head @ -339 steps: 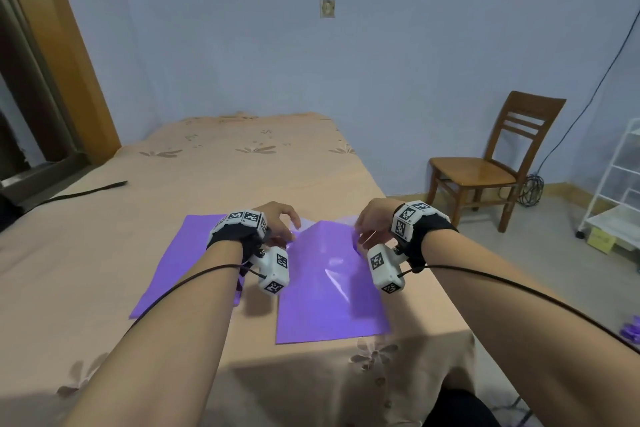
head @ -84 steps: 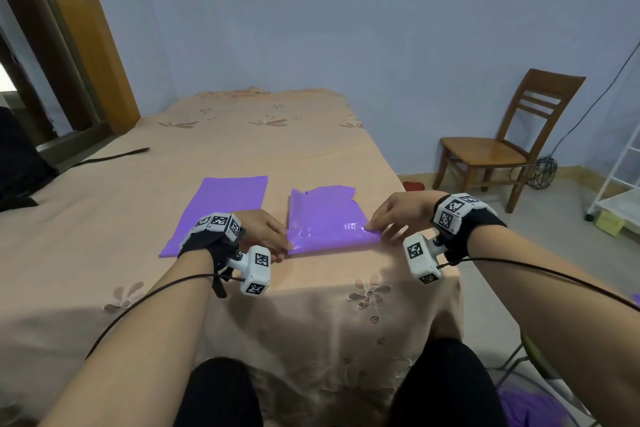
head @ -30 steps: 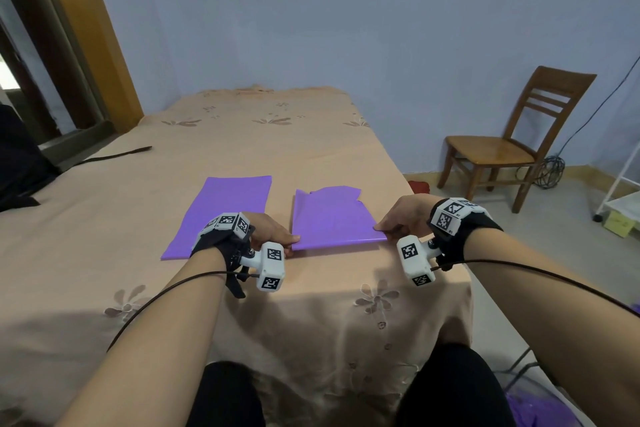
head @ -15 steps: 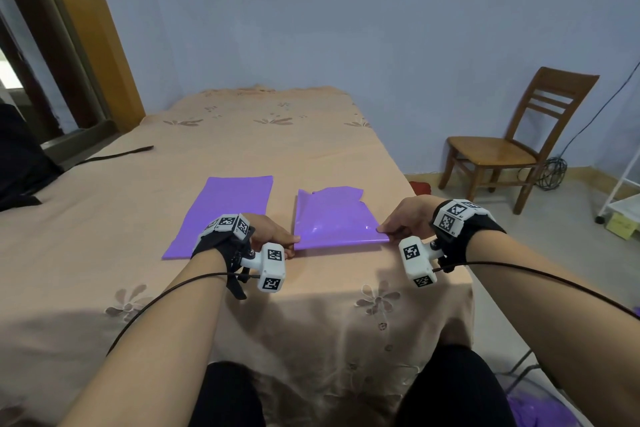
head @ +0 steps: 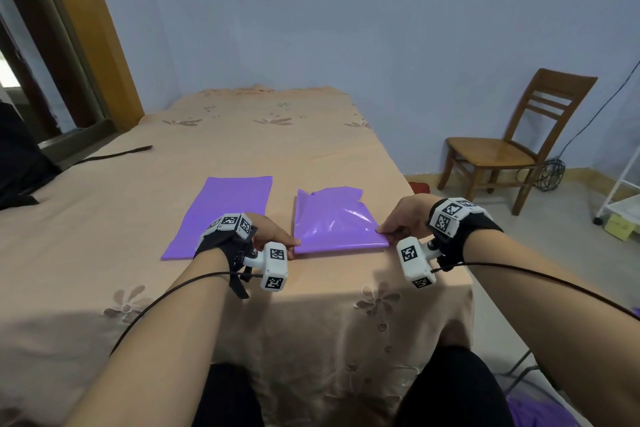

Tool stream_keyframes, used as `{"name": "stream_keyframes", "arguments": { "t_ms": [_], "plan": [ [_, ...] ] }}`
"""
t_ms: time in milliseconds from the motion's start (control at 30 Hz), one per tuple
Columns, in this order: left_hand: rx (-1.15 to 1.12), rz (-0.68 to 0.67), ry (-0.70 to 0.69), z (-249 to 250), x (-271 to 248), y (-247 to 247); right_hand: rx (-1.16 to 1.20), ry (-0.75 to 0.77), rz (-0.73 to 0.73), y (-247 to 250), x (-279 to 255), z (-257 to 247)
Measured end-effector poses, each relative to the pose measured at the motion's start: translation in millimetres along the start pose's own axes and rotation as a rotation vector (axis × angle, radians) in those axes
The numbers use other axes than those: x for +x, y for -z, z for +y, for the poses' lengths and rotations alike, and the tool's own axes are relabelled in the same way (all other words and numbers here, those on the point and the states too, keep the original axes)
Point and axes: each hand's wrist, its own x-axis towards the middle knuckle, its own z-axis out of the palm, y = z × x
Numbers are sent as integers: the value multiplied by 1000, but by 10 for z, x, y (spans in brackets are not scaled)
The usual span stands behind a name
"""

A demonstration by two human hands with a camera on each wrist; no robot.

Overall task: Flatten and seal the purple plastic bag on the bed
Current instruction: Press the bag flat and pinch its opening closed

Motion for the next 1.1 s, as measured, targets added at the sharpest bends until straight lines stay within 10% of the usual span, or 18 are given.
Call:
{"name": "stream_keyframes", "arguments": {
  "t_ms": [267, 433, 533, 867, 1100],
  "plan": [
    [-80, -48, 14, 34, 13, 48, -378, 386, 485, -176, -572, -496],
    [-55, -74, 29, 73, -118, -31, -574, 833, 426, -732, -919, -767],
    [118, 120, -20, 78, -94, -77, -747, 855, 327, -1043, -998, -758],
    [310, 143, -89, 120, -219, -99, -951, 830, 350, -1244, -891, -690],
    [533, 110, -392, 61, -602, -108, -1041, 887, 414, -1331, -946, -706]
  ]
}}
